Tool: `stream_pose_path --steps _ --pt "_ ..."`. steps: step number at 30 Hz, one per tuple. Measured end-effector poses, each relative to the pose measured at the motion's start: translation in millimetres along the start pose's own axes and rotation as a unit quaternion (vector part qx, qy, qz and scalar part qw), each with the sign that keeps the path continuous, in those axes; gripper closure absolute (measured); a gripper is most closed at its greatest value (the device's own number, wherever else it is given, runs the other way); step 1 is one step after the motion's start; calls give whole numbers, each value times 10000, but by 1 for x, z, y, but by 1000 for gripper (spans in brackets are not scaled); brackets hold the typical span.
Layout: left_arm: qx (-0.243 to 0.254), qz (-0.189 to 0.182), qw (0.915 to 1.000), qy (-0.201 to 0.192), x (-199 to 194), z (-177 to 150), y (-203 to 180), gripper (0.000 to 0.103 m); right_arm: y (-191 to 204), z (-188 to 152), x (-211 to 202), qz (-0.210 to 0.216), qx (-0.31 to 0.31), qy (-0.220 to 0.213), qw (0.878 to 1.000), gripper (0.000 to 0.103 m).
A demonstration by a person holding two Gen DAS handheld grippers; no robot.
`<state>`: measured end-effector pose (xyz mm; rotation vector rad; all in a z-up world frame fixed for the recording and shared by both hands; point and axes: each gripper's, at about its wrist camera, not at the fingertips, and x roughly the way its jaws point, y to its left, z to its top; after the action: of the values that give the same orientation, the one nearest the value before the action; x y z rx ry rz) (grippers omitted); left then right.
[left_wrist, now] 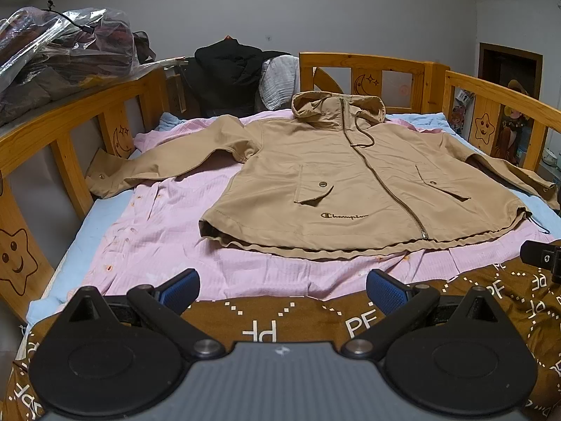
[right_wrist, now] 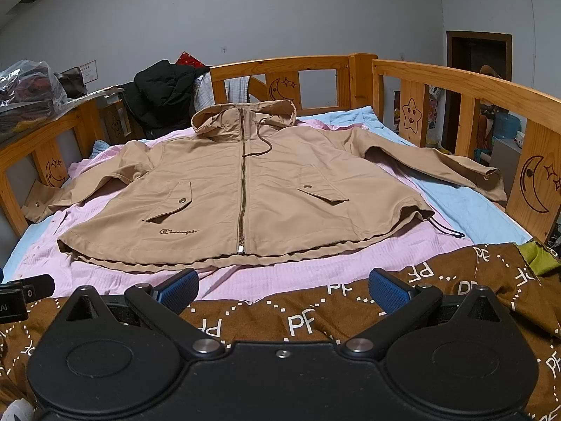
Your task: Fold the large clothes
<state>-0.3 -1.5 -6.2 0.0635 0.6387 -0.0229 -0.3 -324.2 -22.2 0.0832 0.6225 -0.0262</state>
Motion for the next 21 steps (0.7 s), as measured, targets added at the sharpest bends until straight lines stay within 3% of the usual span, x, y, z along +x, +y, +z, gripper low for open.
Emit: stream_pose_path --steps 13,18,21 --pt "-54 33 9999 156 3 1 2 0 -5 -3 6 -19 -3 118 9999 0" --pt "-77 52 9986 515 14 11 4 0 2 -11 21 -209 -261 747 9966 0" --pt "-57 24 9978 653 17 23 7 0 8 -15 23 -311 -465 883 9945 0"
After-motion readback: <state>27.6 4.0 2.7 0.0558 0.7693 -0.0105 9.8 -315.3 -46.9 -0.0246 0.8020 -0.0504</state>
